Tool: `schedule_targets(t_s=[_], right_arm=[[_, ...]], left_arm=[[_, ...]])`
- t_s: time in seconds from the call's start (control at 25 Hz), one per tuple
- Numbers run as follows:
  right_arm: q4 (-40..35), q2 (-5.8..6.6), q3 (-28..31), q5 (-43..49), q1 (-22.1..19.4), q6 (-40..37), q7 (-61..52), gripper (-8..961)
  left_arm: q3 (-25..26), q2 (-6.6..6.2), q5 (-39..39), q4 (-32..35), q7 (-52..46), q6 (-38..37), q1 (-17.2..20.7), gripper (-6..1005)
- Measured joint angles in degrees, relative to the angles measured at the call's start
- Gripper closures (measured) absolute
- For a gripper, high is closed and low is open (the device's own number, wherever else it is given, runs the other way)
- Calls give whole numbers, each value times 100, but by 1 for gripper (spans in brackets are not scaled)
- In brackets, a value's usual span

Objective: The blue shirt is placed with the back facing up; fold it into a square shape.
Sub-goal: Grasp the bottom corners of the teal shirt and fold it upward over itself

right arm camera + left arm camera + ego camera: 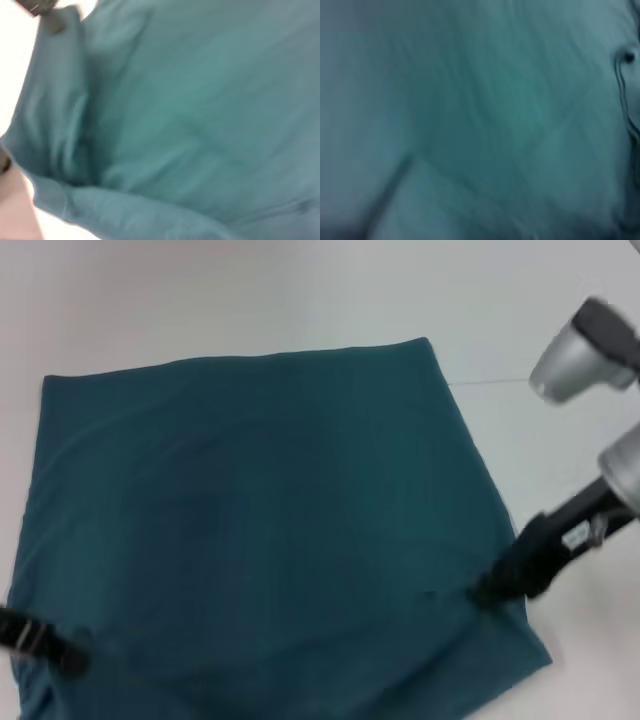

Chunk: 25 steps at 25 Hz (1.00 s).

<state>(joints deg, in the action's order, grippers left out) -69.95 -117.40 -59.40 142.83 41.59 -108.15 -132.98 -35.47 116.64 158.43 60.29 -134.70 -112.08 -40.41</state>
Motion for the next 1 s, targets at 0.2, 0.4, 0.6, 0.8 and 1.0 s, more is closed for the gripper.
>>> schedule_targets(t_s=[0.2, 0.4, 0.6, 0.8, 1.0], right_arm=[[-46, 16, 483, 185, 15, 515, -516, 897], [-73, 27, 949, 220, 14, 921, -1047, 897], [-50, 64, 1297, 225, -35, 1398, -1214, 897], [138, 68, 1442, 199, -63, 2022, -1220, 897], [398, 10, 1413, 165, -60, 2764, -1069, 898]], left_arm=[[-10, 1, -4, 501, -80, 562, -168, 949], [-145, 34, -5, 674, -45, 1194, -239, 950], [-471, 34, 4, 701, -24, 1737, -224, 950], [-641, 56, 10, 687, -17, 2368, -217, 949], [-875, 169, 5, 620, 11, 3076, -216, 949]])
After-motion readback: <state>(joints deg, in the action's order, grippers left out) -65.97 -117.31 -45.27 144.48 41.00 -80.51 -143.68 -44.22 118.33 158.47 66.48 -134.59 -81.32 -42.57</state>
